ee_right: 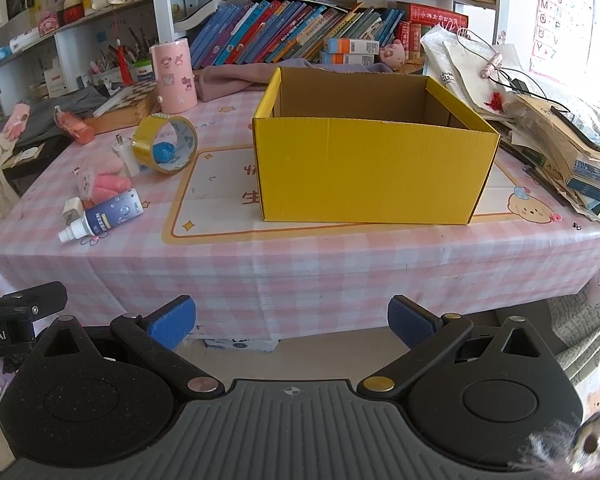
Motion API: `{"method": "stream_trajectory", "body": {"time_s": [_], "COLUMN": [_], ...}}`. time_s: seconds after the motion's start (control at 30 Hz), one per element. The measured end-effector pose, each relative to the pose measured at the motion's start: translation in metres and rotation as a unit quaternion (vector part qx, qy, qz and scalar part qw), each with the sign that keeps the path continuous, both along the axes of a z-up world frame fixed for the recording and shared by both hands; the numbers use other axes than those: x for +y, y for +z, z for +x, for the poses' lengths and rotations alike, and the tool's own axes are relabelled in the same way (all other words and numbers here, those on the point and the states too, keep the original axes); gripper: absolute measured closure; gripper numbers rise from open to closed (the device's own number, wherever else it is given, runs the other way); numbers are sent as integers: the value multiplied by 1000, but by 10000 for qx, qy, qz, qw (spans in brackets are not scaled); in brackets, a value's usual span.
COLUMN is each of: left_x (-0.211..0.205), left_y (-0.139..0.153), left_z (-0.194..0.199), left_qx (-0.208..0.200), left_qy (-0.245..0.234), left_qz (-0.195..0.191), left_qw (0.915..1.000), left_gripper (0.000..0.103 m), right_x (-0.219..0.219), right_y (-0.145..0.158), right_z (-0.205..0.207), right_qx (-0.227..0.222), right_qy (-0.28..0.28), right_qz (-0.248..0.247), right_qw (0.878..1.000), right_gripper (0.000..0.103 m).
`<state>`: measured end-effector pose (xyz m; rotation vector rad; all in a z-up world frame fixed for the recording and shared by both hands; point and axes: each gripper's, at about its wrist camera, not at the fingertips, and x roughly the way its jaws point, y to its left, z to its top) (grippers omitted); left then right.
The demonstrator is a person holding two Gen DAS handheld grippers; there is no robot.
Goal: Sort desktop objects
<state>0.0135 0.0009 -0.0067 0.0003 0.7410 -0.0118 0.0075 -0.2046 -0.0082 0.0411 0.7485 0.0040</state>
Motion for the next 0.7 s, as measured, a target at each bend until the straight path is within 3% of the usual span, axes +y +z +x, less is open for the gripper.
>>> {"method": "stream_trajectory", "body": {"time_s": [0.7], "left_x": [2], "left_y": [-8], "left_z": [-3], "left_qx": [155], "left_qy": [-23], "left_qz": [-29], "left_qw": [9999], "left_gripper": [0], "right_x": [3], "right_y": [-8], "right_z": [2], "right_qx": [249], "right_qy": [116], "right_qz": [80], "right_qw": [9996], "right_gripper": [0]}}
